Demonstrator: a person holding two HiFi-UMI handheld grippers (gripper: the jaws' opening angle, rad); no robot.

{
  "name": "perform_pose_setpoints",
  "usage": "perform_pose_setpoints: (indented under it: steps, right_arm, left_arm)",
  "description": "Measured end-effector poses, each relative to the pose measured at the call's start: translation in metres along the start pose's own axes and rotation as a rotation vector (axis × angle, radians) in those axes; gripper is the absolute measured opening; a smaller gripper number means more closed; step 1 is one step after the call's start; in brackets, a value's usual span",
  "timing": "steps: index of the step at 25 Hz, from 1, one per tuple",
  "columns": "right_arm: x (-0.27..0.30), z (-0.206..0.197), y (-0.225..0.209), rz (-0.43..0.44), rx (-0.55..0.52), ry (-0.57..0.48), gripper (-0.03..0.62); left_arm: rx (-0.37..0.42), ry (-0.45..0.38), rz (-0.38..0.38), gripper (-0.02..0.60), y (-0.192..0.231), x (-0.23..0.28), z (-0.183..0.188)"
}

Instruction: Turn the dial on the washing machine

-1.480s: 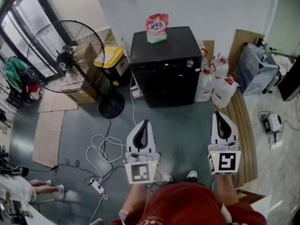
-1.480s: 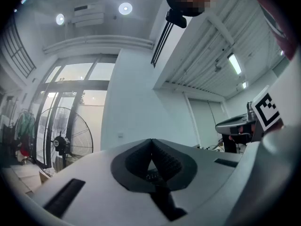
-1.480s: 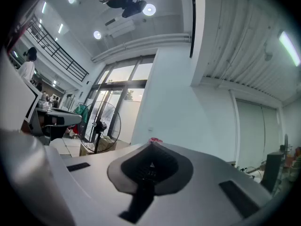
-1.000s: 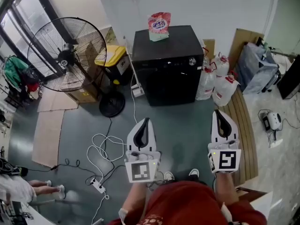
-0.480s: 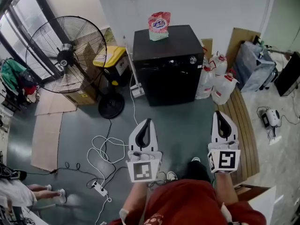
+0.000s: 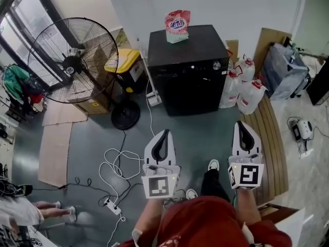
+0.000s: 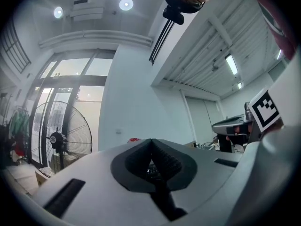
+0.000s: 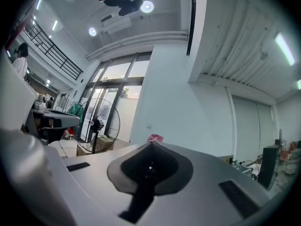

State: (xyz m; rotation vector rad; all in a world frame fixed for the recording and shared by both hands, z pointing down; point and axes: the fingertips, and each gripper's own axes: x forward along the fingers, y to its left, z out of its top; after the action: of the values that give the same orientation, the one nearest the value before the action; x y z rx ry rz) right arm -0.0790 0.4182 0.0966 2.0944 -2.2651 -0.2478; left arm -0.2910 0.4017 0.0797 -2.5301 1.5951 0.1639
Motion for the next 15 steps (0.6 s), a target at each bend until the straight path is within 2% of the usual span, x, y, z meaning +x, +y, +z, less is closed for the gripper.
perform_pose_setpoints:
  steps: [9, 15]
  right_arm:
    - [0.067, -0.025, -0.056, -0.013, 0.023, 0.016, 0.008]
    - [0.121, -0.056, -0.094, -0.005, 0.029, 0.054, 0.008]
  left_arm:
    - [-0.001, 0.028, -0.006, 0.009, -0.019, 0.091, -0.023]
    - [-0.011, 0.067, -0.007, 0.009, -0.033, 0.161, -0.053]
